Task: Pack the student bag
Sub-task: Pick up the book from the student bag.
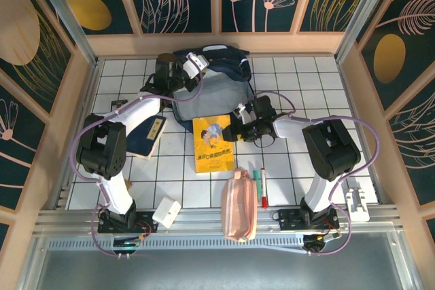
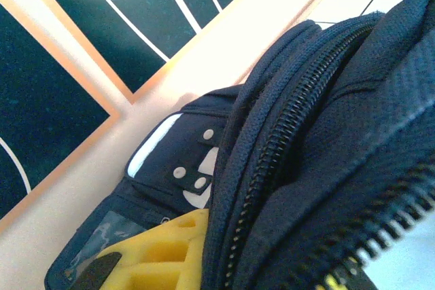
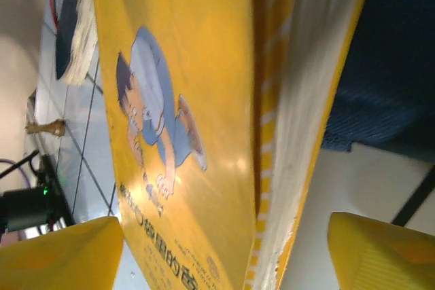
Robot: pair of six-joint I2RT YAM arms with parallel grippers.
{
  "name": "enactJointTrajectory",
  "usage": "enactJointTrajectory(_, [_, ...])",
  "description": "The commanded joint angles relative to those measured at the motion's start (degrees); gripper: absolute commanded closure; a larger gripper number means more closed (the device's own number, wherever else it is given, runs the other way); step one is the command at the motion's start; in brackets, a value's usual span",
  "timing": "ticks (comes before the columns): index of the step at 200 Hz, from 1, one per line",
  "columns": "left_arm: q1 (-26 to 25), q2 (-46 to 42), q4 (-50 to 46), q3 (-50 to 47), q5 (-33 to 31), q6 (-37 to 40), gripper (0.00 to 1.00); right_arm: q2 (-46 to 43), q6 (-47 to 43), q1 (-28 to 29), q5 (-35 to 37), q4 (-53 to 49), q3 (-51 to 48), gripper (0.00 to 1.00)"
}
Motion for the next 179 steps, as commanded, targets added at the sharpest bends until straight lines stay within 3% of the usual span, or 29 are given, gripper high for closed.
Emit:
enactJointTrajectory(1, [0.6,-1.8,1.8,0.6,-0.2,-1.5,1.0,1.2,1.5,0.7,-6.7,4.9,-2.2,0.29])
enactJointTrajectory(50, [0.6,-1.7,1.8,0.9,-0.5,-1.8,1.0,2.8,3.1,1.4,-9.1,11.8,-4.0,0.31])
enactJointTrajectory(91, [0.6,-1.5,0.8,1.8,-0.4,-1.6,1.0,5.4,4.9,1.4,-12.8,17.7,-4.9,0.43])
enactJointTrajectory(120, [0.6,-1.4,0.7,2.1,-0.4,-1.6,1.0,7.1,5.8,1.3,-15.4,20.8,-5.8,0.58])
enactJointTrajectory(143, [0.6,-1.3,0.4,2.6,-0.2,-1.6,1.0,7.1,7.0,1.3,-16.2,24.0,-7.0,0.61])
enactJointTrajectory(166, [0.7,-1.0,0.2,3.1,-0.2,-1.6,1.0,7.1,8.4,1.2,-16.8,26.8,-7.6,0.85])
enactJointTrajectory(179, [0.6,-1.0,0.1,3.2,-0.1,-1.6,1.0,6.4,10.0,1.1,-17.1,28.2,-7.8,0.89])
